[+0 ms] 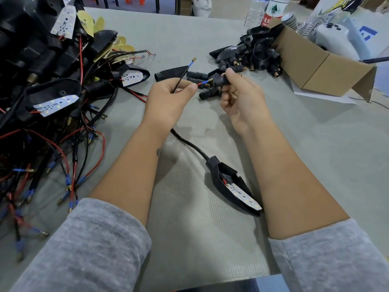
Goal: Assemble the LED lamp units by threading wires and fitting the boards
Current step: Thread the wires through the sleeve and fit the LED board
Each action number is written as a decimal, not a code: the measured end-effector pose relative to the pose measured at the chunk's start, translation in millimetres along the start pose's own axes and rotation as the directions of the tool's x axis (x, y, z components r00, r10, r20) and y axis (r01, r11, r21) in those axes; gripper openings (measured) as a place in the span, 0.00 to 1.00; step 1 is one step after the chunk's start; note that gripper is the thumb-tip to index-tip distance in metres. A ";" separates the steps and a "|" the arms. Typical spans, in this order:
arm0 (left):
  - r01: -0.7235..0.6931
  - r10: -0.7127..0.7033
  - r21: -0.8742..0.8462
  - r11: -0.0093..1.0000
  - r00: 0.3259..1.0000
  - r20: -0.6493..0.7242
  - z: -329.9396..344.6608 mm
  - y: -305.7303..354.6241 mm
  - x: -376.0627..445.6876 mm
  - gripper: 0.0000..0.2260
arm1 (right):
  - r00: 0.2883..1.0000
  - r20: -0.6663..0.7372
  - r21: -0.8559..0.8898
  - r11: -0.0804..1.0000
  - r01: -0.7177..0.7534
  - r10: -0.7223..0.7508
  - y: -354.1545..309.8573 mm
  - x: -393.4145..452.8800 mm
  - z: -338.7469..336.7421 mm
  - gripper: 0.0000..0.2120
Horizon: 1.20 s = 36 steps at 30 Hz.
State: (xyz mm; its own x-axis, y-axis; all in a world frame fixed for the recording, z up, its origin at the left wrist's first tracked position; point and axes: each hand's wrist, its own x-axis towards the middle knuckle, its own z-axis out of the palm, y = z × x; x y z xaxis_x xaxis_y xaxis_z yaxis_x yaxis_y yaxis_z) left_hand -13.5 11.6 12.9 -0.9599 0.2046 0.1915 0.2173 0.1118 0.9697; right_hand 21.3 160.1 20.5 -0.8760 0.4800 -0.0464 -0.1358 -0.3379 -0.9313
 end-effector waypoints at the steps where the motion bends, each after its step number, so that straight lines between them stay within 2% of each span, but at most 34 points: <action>1: -0.003 0.003 -0.009 1.000 1.000 0.005 0.1 0.3 -0.2 0.07 | 1.000 0.008 0.017 1.000 -0.012 0.012 0.0 0.0 0.5 0.08; 7: -0.013 0.014 -0.026 1.000 1.000 0.016 -0.1 1.0 -1.2 0.07 | 0.997 0.051 0.149 0.986 -0.069 0.062 -0.5 -2.5 0.7 0.12; 15: -0.025 0.025 -0.021 0.999 1.000 0.014 0.9 0.2 -1.1 0.06 | 0.990 0.132 0.045 0.998 -0.051 0.044 1.3 -4.6 3.4 0.13; 19: -0.015 0.015 -0.011 1.000 1.000 -0.010 1.2 -1.9 0.7 0.06 | 0.978 0.206 0.062 0.997 -0.049 0.035 1.5 -5.2 2.0 0.16; 23: -0.006 0.006 -0.018 1.000 0.999 -0.035 0.8 -3.4 1.8 0.06 | 0.971 0.239 0.073 0.997 -0.038 0.019 2.0 -5.1 2.6 0.12; 33: 0.007 -0.012 -0.091 0.996 0.998 -0.054 0.8 -1.0 1.8 0.06 | 0.975 0.221 0.145 0.989 -0.037 0.005 4.5 -3.4 2.5 0.02; 36: 0.006 -0.015 -0.109 0.994 0.997 -0.076 0.4 -1.7 2.4 0.06 | 0.968 0.251 0.178 0.983 -0.051 0.004 5.0 -5.4 2.9 0.04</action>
State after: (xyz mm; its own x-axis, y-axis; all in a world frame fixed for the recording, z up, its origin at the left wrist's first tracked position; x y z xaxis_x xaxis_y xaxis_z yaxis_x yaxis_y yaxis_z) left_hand -16.1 12.3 11.6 -0.9737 0.1282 0.1882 0.1907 0.0069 0.9816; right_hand 24.0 153.4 17.1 -0.9646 0.2603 0.0415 -0.1716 -0.5004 -0.8486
